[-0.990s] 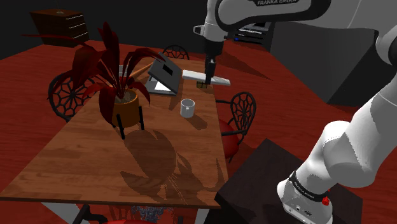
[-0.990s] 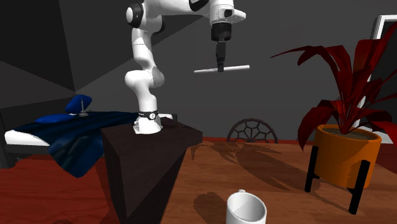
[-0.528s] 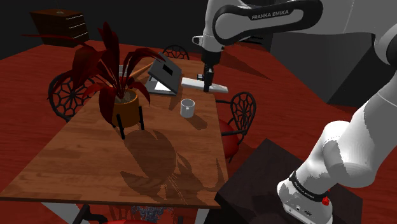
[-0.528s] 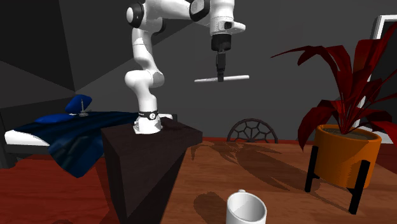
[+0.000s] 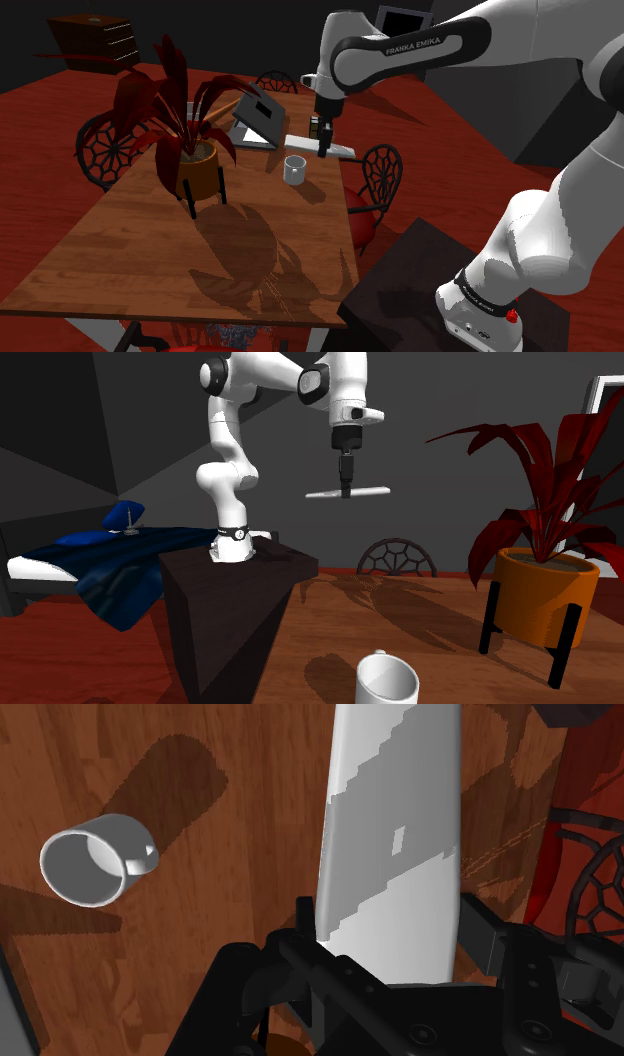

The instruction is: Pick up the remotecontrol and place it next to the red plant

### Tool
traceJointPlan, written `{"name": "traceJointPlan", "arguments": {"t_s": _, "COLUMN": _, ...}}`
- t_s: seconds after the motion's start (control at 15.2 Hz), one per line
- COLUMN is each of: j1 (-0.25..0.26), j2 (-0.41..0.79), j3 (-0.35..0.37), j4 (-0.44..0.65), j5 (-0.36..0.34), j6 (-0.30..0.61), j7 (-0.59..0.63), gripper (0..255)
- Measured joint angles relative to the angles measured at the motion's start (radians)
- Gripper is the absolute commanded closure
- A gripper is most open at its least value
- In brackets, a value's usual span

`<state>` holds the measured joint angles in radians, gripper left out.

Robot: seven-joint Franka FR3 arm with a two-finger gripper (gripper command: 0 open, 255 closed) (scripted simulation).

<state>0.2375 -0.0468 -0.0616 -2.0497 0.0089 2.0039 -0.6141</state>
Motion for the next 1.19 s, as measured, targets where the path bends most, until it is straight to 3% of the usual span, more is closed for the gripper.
{"name": "traceJointPlan", "arguments": {"t_s": 1.19, "j1": -0.002, "j2": 0.093, "j3": -0.002, "j4": -0.141, "j5": 0.009, "j6": 0.234, "j7": -0.010, "gripper": 255}}
